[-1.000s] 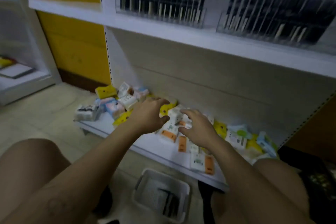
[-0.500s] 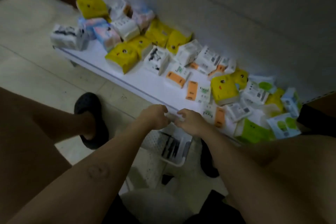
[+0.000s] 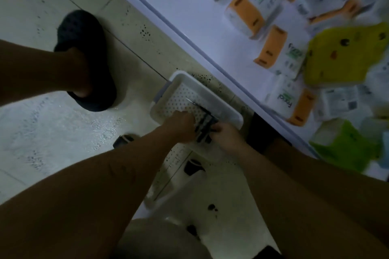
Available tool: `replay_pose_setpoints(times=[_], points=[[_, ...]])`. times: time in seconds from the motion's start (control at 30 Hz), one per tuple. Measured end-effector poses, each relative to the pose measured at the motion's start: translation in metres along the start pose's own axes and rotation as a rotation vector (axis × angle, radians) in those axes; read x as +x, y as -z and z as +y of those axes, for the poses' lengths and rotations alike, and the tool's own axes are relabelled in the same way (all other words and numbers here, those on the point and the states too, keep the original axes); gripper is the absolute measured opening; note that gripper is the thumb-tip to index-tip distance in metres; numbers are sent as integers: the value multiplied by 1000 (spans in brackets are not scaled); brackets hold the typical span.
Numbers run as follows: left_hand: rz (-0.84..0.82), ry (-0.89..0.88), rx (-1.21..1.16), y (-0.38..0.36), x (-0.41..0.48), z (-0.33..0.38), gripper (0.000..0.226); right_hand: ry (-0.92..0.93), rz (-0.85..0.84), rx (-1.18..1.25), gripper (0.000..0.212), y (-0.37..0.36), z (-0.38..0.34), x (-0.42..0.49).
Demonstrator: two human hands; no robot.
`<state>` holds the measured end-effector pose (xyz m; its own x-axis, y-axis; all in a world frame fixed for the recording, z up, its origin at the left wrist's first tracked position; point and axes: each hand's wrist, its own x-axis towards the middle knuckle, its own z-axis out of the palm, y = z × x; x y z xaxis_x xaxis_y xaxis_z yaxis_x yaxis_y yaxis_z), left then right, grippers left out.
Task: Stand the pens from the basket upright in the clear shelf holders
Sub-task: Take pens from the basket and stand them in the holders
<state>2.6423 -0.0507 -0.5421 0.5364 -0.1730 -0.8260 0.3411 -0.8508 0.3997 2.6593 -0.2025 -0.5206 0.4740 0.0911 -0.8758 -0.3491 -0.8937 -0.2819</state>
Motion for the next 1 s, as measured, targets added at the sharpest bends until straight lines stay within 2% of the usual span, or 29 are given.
replay_pose_setpoints(times=[0.17, 0.27, 0.37, 0.47, 0.6, 0.7, 0.8, 0.93, 1.0], points=[[-110, -71, 159, -32, 28, 3, 51, 8, 26, 2, 26, 1, 3, 18], [-91, -42, 256, -43, 37, 9, 59, 65, 48, -70, 18, 6, 0, 23], [-65, -6, 341, -43, 44, 10, 64, 148, 107, -271, 33, 10, -5, 34], [-58, 28, 349, -38, 43, 0, 70, 198, 40, -369, 50, 5, -3, 45], [-45, 39, 158, -31, 38, -8, 66, 189, -17, -396, 63, -11, 10, 56], [-32, 54, -52, -22, 38, -10, 62, 190, -37, -506, 55, -12, 16, 60], [43, 45, -93, -15, 38, -10, 53, 235, -2, -566, 40, -9, 20, 59], [116, 77, -349, -9, 35, -8, 26, 205, 31, -353, 20, -10, 19, 55], [134, 100, -441, -7, 33, -9, 24, 152, 52, -201, 19, -11, 16, 51]])
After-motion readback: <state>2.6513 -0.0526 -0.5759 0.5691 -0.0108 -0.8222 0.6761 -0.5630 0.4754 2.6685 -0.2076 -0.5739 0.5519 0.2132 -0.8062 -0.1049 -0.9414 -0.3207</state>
